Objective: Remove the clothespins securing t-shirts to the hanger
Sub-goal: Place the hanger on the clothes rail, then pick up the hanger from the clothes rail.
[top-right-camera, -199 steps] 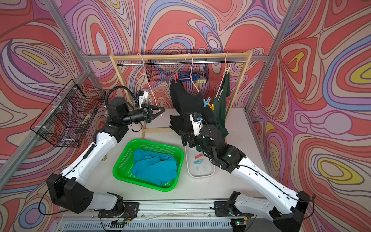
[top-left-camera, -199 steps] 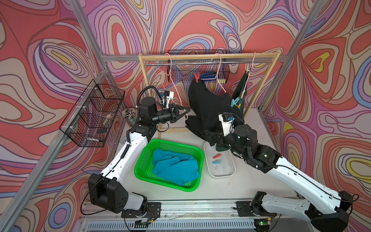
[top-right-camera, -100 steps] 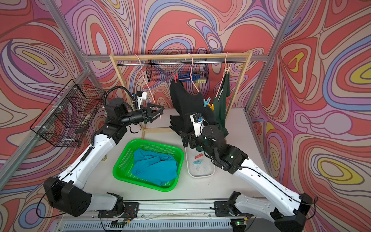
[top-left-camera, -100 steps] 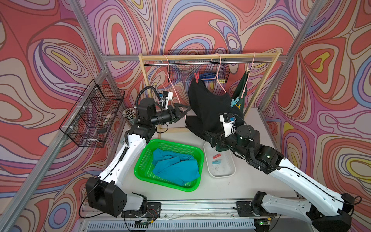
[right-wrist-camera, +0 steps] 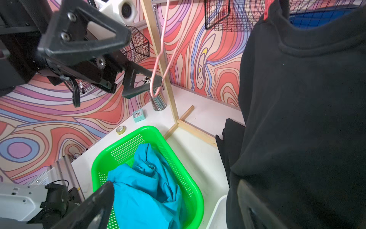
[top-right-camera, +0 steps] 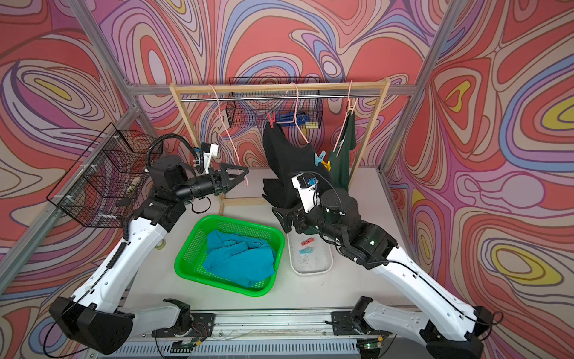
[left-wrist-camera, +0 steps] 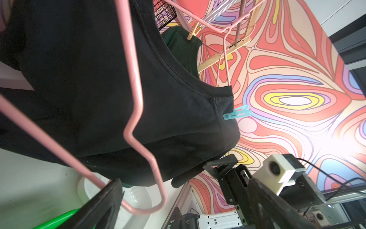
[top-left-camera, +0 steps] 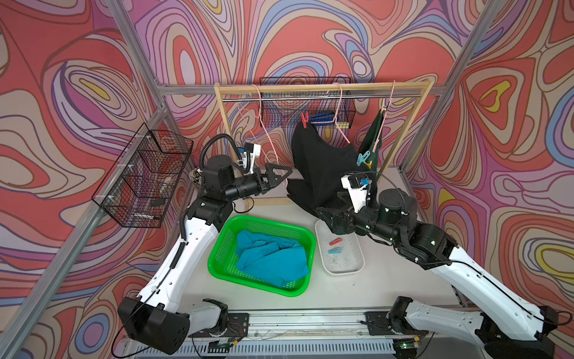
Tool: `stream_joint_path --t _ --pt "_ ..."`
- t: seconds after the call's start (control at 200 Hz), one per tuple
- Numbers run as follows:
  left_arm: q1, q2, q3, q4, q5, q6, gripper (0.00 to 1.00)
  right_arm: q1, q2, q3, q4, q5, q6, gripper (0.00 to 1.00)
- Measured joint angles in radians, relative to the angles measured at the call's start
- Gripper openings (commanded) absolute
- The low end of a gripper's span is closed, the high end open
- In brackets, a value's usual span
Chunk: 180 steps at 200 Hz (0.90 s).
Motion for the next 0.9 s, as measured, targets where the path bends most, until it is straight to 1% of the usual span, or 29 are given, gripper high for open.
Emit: stream_joint_path --t 0.26,0.401,0.546,0.671,0.901 --pt "0.0 -0.061 0.056 -0.209 -0.124 0.129 1.0 0.0 -0.002 0.113 -0.072 -0.013 0.001 0.98" --pt "0.0 -0.105 0.072 -0.301 -0.188 0.19 1.0 0.0 0.029 0.241 -0.141 0.008 0.005 0.98" --pt "0.0 -0.139 0.071 -0.372 -0.218 0.242 1.0 0.0 0.09 0.381 -0.214 0.05 0.007 0.98" --pt "0.001 -0.171 0.023 -0.394 -0.226 0.276 1.0 0.0 0.157 0.491 -0.287 0.111 0.008 0.98" --pt "0.001 -0.188 -0.132 -0.408 -0.204 0.301 1.0 -0.009 0.322 0.723 -0.444 0.22 0.013 0.98"
